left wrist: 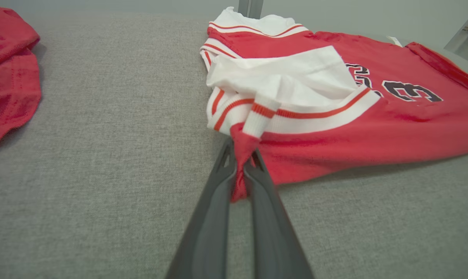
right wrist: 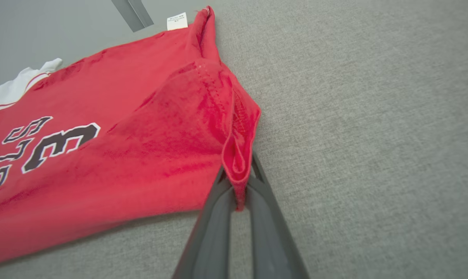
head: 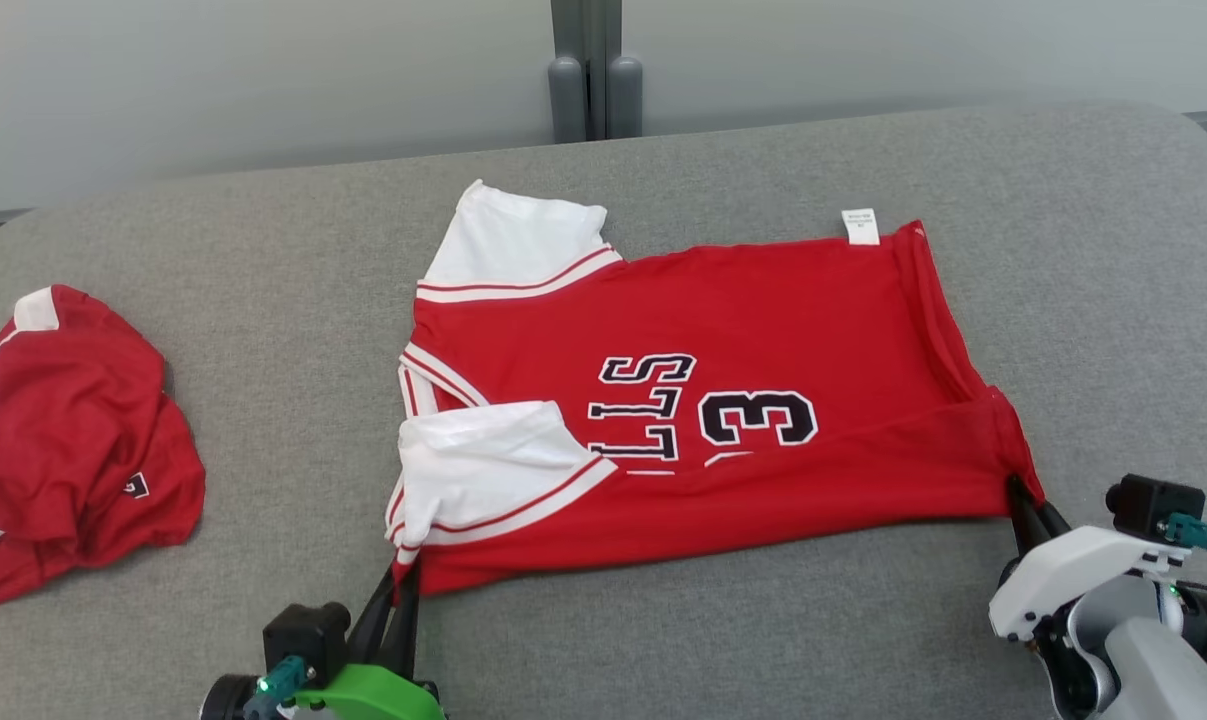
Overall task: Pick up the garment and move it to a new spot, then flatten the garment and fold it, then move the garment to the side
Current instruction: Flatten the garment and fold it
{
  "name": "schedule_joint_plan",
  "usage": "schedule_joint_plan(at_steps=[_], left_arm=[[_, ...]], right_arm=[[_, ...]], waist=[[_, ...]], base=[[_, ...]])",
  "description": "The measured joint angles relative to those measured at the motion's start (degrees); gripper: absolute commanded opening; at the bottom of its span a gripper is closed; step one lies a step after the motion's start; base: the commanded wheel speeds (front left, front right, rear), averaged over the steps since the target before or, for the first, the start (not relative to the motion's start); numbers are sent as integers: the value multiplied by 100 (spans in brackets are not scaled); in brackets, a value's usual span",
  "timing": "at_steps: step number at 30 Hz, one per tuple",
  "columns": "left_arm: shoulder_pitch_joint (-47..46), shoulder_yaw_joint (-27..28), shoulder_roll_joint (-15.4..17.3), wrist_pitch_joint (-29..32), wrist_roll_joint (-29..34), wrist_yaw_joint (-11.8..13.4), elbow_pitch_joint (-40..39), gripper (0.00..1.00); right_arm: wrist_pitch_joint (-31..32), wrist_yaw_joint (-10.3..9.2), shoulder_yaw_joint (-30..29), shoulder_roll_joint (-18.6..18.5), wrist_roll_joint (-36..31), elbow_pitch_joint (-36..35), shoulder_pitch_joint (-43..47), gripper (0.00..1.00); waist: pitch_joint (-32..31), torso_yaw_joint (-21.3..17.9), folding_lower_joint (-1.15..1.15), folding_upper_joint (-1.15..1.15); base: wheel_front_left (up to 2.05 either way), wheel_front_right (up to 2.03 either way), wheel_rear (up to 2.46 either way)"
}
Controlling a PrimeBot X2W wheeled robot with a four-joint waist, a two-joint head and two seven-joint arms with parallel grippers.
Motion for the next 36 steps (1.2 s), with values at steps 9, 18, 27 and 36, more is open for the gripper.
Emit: schedule_joint_plan(at_steps=[9, 18, 27, 36], left_arm=[[260, -82, 43, 307, -91, 64, -160, 100], [-4, 74, 121, 140, -101, 222, -828, 100], [-972, 20, 347, 280, -149, 49, -1435, 100], [-3283, -1038, 1423, 2383, -1101, -112, -1118, 100]], right_arm=[[231, -1, -432, 137, 48, -906, 712, 100], [177, -5, -1140, 469, -116, -1893, 769, 100], [302, -7, -1189, 708, -506, -2615, 402, 100], [537, -7, -1023, 810, -748, -3021, -631, 100]], waist=[[-181, -66, 0, 0], [-107, -48, 0, 0], [231, -102, 0, 0], [986, -296, 0, 0]], base=[[0, 0, 0], [0, 0, 0], [0, 0, 0], [0, 0, 0]])
